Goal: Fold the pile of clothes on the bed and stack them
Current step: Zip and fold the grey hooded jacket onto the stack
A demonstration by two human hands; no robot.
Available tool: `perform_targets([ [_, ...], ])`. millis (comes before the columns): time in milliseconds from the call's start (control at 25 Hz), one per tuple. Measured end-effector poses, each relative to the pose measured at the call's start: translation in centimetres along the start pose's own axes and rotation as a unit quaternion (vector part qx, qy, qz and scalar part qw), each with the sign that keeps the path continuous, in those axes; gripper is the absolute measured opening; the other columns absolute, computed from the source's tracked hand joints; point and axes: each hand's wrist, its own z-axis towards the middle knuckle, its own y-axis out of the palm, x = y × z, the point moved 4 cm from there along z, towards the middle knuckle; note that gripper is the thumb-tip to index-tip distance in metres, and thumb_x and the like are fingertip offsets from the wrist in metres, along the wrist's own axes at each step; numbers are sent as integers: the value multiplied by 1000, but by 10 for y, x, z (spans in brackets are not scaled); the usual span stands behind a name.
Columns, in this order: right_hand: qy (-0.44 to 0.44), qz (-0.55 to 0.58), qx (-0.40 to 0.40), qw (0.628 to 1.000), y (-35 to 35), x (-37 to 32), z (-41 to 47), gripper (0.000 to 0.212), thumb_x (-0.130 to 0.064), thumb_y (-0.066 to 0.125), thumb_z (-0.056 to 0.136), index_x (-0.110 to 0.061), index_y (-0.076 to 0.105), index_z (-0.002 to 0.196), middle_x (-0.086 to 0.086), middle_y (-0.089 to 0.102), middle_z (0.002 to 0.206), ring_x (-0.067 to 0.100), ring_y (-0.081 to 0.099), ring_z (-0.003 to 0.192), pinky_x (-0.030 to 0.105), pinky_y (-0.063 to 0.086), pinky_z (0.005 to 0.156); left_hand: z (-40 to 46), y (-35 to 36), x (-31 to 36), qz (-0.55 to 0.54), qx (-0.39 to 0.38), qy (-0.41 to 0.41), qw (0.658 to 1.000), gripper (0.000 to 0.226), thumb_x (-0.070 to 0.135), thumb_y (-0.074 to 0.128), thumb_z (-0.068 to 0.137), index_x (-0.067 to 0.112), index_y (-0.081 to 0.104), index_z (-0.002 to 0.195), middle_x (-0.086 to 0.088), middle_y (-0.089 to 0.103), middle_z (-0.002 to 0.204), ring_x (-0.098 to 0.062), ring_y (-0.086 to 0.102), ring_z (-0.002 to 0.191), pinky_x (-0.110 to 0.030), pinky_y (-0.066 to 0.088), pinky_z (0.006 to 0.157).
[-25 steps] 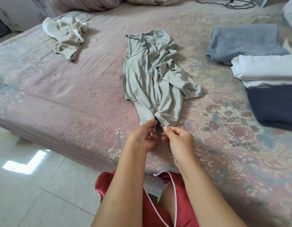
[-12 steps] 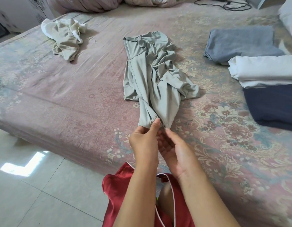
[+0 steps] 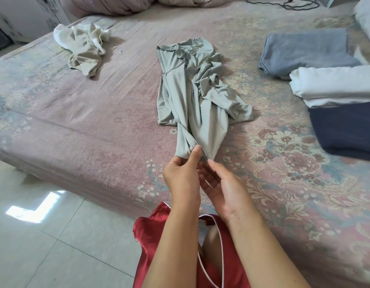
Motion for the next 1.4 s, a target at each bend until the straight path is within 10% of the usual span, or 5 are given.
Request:
perform_targets([
  [680, -28, -9, 11, 1000, 1, 0, 0, 14, -3, 60, 88, -4, 69, 78, 9, 70, 71, 13, 64, 62, 23, 52, 64, 3, -1, -1, 30, -23, 6, 999, 8, 6, 71, 83, 7, 67, 76, 0, 58, 56, -4, 49, 43, -16, 43, 44],
  [1000, -99, 10, 68, 993, -6, 2, 7, 12, 4, 58, 88, 0, 66, 80, 4, 67, 61, 8, 62, 54, 15, 50, 53, 14, -6, -8, 186, -59, 54, 979, 12, 8, 78, 76, 2, 69, 70, -20, 68, 69, -21, 62, 63, -39, 55, 66],
  [1400, 0, -80, -7, 997, -6, 9, 20, 23, -22, 66, 85, -6, 67, 102, 4, 64, 79, 10, 53, 64, 20, 41, 51, 18, -23, 4, 200, -116, -7, 973, 14, 13, 72, 82, 3, 65, 75, 2, 62, 52, -5, 55, 46, -16, 47, 49],
])
